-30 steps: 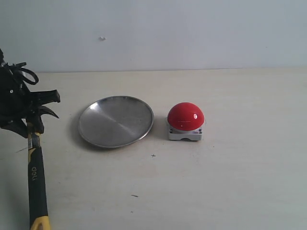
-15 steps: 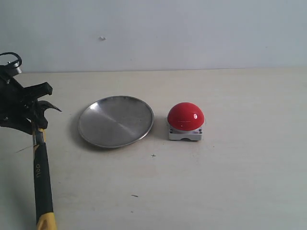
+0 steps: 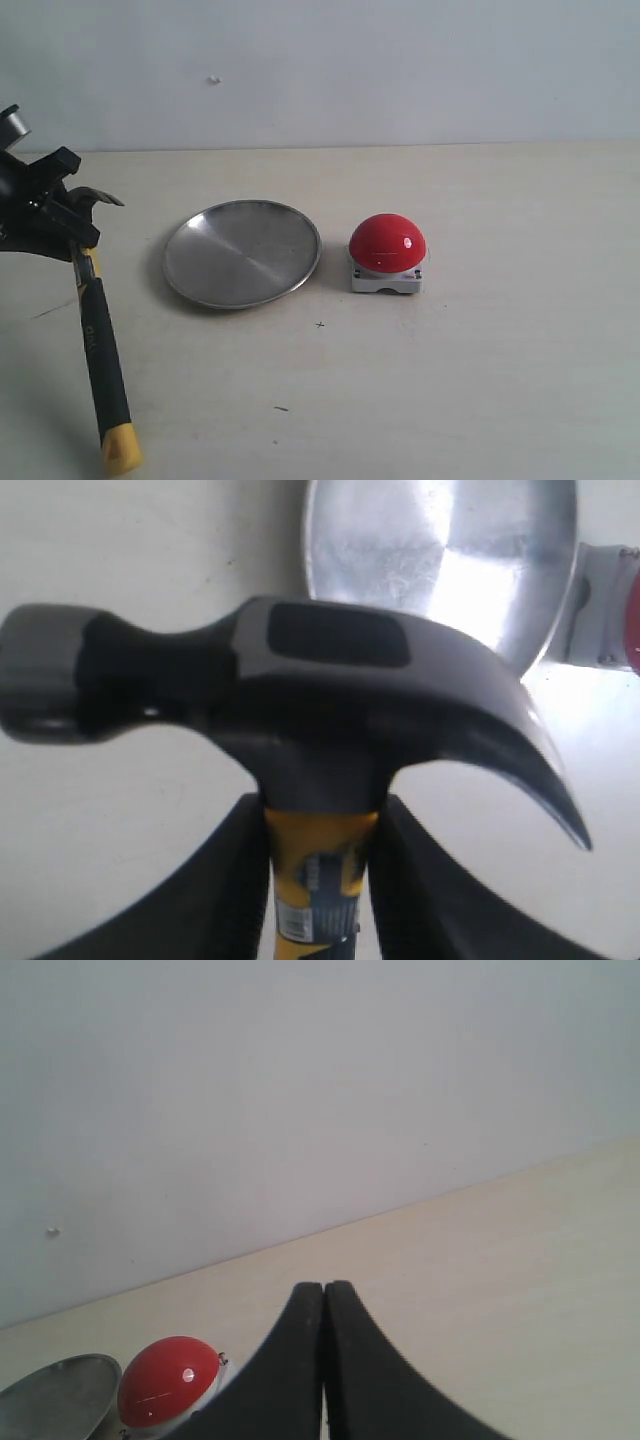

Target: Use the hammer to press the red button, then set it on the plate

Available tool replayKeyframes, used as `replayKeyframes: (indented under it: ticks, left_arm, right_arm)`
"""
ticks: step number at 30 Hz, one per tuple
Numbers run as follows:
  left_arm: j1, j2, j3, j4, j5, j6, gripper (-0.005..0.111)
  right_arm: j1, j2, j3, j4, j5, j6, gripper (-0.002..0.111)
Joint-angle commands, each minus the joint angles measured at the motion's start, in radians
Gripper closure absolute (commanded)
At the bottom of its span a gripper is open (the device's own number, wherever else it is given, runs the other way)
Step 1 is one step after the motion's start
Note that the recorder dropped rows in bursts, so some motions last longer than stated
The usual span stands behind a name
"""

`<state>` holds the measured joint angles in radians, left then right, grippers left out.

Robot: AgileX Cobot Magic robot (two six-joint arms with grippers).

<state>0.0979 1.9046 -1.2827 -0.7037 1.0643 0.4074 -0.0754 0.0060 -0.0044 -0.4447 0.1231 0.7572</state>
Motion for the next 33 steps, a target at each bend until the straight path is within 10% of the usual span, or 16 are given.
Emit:
replayKeyframes:
  ticks: [1, 33]
  left_arm:
    - [0.019, -0.007, -0.012, -0.086, 0.036, 0.071, 0.107]
    - [0.086, 0.089, -0.012, -0.448, 0.157, 0.402, 0.107]
  right_arm:
    - [-0.005, -0.006, 0.004, 0.0, -0.013, -0.005, 0.108]
    - [-0.005, -0.006, 0.004, -0.002, -0.025, -0.005, 0.108]
